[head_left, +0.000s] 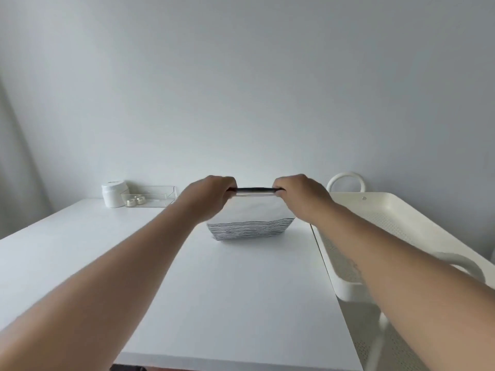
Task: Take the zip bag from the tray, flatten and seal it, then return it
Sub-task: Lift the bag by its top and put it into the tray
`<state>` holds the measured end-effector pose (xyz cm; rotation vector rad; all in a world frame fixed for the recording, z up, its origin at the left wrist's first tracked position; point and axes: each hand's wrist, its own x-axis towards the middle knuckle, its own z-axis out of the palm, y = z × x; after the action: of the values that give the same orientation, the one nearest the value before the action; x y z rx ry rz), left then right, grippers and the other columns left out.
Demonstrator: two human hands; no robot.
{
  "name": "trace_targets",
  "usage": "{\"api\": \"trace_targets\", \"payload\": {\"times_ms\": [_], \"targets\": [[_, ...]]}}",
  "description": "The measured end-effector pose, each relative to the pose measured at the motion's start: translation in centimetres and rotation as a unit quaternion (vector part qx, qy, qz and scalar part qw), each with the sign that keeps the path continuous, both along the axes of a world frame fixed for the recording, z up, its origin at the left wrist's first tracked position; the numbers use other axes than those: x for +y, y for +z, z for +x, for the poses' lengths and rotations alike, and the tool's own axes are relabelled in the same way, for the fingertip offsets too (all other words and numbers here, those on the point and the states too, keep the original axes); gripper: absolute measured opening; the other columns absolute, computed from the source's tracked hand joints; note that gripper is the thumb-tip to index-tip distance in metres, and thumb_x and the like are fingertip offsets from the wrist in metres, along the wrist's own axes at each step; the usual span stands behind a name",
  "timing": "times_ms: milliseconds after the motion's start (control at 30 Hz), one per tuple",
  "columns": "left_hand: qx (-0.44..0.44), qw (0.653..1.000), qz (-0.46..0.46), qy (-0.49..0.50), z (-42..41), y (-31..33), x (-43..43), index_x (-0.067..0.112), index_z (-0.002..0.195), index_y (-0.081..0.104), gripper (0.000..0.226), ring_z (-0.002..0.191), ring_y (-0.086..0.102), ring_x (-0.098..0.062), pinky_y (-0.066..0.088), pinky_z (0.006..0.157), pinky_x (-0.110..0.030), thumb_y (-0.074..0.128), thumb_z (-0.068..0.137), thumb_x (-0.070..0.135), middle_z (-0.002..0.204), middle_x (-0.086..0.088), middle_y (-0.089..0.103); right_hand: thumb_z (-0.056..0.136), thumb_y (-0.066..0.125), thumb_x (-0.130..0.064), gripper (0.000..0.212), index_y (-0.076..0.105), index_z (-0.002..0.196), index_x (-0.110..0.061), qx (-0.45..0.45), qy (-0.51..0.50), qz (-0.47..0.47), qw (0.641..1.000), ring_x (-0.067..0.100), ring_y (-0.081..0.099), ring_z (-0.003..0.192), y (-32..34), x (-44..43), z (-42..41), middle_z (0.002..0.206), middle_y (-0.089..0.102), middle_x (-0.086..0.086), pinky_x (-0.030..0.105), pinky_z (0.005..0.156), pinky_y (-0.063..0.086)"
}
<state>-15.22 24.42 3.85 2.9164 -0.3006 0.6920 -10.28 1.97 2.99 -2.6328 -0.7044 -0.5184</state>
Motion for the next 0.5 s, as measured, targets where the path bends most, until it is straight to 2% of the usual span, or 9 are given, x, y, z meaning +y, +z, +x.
{"api": "trace_targets", "payload": {"times_ms": [33, 167, 300, 400, 500], "targets": [[-0.002, 1.000, -0.009, 0.005, 0.4, 2.1, -0.1, 0.023, 0.094, 0.061, 0.014, 0.069, 0.057, -0.025, 0.044, 0.058, -0.031, 0.047, 0.096, 0.025, 0.088, -0.002, 0.066, 0.094, 0.052, -0.025, 0.015, 0.067, 0.094, -0.024, -0.002, -0.004, 0.016, 1.000, 0.031, 0.059, 0.079, 2.0, -0.2, 0.5, 0.089, 0.063, 0.005, 0.032, 0.062, 0.039], [0.021, 0.996, -0.087, -0.026, 1.9, 9.5, -1.1, 0.021, 0.087, 0.065, 0.014, 0.079, 0.068, -0.024, 0.056, 0.074, -0.039, 0.053, 0.093, 0.021, 0.088, 0.003, 0.070, 0.089, 0.058, -0.019, 0.011, 0.068, 0.087, -0.022, 0.007, 0.006, 0.053, 0.999, 0.026, 0.059, 0.076, 9.6, -1.8, 1.2, 0.085, 0.062, 0.002, 0.030, 0.061, 0.040], [0.113, 0.982, -0.132, -0.076, 2.7, 14.8, -3.0, 0.016, 0.088, 0.069, 0.009, 0.072, 0.072, -0.015, 0.056, 0.064, -0.028, 0.061, 0.092, 0.019, 0.085, 0.001, 0.076, 0.089, 0.063, -0.018, 0.009, 0.070, 0.084, -0.017, 0.034, 0.011, 0.002, 0.999, 0.020, 0.060, 0.078, 15.4, -4.4, 0.4, 0.078, 0.066, -0.002, 0.026, 0.059, 0.041], [0.180, 0.966, -0.153, -0.107, 3.4, 17.0, -5.0, 0.015, 0.093, 0.072, 0.011, 0.075, 0.074, -0.015, 0.058, 0.066, -0.026, 0.065, 0.091, 0.023, 0.085, 0.003, 0.078, 0.090, 0.064, -0.020, 0.008, 0.070, 0.085, -0.020, 0.066, 0.004, -0.027, 0.997, 0.012, 0.068, 0.080, 18.0, -7.3, -0.2, 0.085, 0.075, -0.007, 0.030, 0.077, 0.045], [0.201, 0.958, -0.151, -0.139, 4.7, 17.8, -8.0, 0.015, 0.094, 0.072, 0.012, 0.076, 0.075, -0.016, 0.058, 0.066, -0.027, 0.066, 0.090, 0.024, 0.086, 0.003, 0.078, 0.089, 0.066, -0.023, 0.008, 0.070, 0.082, -0.022, 0.103, -0.025, -0.050, 0.993, 0.006, 0.071, 0.077, 19.3, -10.5, -0.3, 0.084, 0.077, -0.010, 0.035, 0.090, 0.043]]}}
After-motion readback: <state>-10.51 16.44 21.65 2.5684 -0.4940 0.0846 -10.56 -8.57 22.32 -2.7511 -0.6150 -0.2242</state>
